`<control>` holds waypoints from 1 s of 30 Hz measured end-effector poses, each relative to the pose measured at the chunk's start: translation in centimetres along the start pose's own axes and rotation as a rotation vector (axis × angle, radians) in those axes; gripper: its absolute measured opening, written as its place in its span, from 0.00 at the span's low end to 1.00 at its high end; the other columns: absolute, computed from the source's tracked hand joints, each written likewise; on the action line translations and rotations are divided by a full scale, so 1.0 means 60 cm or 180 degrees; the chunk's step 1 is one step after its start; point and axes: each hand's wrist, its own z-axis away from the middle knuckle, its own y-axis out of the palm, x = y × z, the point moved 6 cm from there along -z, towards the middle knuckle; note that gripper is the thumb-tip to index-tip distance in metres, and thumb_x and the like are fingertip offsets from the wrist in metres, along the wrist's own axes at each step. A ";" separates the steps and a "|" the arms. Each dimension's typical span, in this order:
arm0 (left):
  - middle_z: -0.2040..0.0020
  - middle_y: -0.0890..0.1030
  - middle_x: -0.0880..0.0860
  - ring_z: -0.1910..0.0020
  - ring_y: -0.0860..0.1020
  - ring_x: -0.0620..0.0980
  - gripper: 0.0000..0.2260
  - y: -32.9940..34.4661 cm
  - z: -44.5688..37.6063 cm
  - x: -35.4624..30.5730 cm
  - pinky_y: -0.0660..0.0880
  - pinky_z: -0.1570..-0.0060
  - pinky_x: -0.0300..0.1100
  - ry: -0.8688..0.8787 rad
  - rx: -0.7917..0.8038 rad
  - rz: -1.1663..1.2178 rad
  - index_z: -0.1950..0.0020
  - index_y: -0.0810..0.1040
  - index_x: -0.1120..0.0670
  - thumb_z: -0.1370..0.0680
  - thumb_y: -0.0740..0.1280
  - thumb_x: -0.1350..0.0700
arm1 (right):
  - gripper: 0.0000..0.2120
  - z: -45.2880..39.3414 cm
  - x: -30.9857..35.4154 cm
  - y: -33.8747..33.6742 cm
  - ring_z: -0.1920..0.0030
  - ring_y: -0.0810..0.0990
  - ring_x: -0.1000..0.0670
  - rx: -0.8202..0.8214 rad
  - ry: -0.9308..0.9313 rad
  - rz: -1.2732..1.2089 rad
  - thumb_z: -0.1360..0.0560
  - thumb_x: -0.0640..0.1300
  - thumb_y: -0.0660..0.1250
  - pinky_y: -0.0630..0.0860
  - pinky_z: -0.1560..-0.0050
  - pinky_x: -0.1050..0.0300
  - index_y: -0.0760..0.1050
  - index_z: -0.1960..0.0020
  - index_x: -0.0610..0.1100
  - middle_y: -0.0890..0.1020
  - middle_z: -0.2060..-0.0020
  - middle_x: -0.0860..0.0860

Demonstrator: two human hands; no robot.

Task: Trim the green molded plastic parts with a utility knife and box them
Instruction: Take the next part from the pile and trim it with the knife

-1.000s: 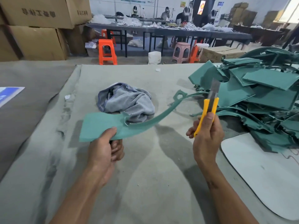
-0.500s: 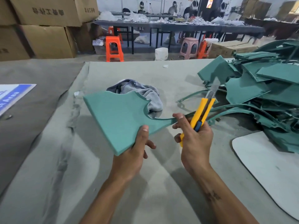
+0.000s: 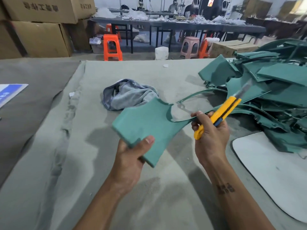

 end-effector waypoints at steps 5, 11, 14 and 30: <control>0.51 0.88 0.50 0.53 0.86 0.50 0.11 -0.043 -0.004 -0.009 0.83 0.59 0.47 0.0271 -0.1233 -0.0024 0.52 0.87 0.52 0.30 0.73 0.64 | 0.13 0.014 -0.010 0.018 0.62 0.83 0.48 0.0498 -0.0251 0.0991 0.19 0.58 0.67 0.77 0.70 0.56 0.80 0.59 0.52 0.87 0.57 0.47; 0.51 0.88 0.48 0.53 0.86 0.48 0.15 -0.052 0.000 -0.021 0.82 0.51 0.52 0.0890 -0.1838 -0.0126 0.53 0.87 0.49 0.25 0.72 0.69 | 0.16 0.035 0.004 0.029 0.52 0.81 0.49 0.0964 -0.1510 0.2648 0.14 0.56 0.58 0.82 0.60 0.39 0.76 0.45 0.45 0.77 0.50 0.55; 0.50 0.87 0.46 0.51 0.86 0.46 0.14 -0.058 0.003 -0.039 0.82 0.53 0.46 0.1252 -0.1949 -0.0322 0.54 0.88 0.42 0.29 0.74 0.63 | 0.11 0.046 -0.005 0.034 0.68 0.83 0.49 0.1302 -0.1197 0.2404 0.15 0.57 0.59 0.81 0.68 0.46 0.74 0.42 0.52 0.82 0.60 0.53; 0.51 0.88 0.47 0.54 0.86 0.45 0.09 -0.062 0.004 -0.042 0.81 0.58 0.41 0.1327 -0.1922 -0.0293 0.51 0.85 0.52 0.29 0.73 0.63 | 0.11 0.036 -0.024 0.038 0.76 0.78 0.48 0.1652 -0.1102 0.2956 0.17 0.54 0.64 0.77 0.73 0.50 0.80 0.37 0.57 0.81 0.67 0.51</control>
